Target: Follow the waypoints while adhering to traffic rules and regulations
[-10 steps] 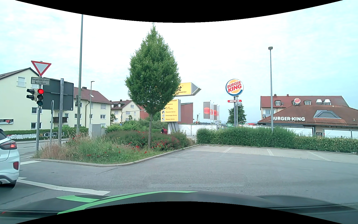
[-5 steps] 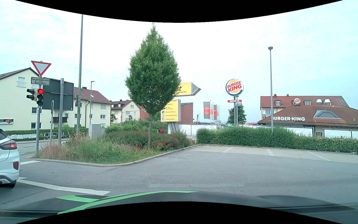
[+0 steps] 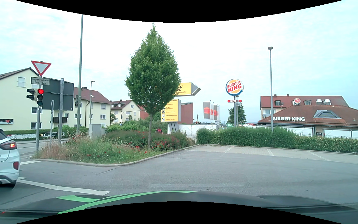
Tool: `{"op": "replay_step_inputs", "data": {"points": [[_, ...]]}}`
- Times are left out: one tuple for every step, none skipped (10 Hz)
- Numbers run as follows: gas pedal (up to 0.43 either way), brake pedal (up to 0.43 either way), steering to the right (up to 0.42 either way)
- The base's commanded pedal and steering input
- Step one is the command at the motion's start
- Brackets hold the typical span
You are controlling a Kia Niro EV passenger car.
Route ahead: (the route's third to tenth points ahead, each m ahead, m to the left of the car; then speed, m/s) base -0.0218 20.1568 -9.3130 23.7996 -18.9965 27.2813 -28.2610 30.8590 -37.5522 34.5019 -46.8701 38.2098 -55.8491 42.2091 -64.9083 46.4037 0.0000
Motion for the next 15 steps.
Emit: {"op": "replay_step_inputs", "data": {"points": [[0.000, 0.128, -0.359], [0.000, 0.128, -0.359], [0.000, 0.128, -0.359], [0.000, 0.128, -0.359], [0.000, 0.128, -0.359], [0.000, 0.128, -0.359], [0.000, 0.128, -0.359], [0.000, 0.128, -0.360], [0.000, 0.128, -0.359], [0.000, 0.128, -0.360], [0.000, 0.128, -0.359], [0.000, 0.128, -0.360], [0.000, 0.128, -0.360], [0.000, 0.128, -0.359], [0.000, 0.128, -0.359]]}}
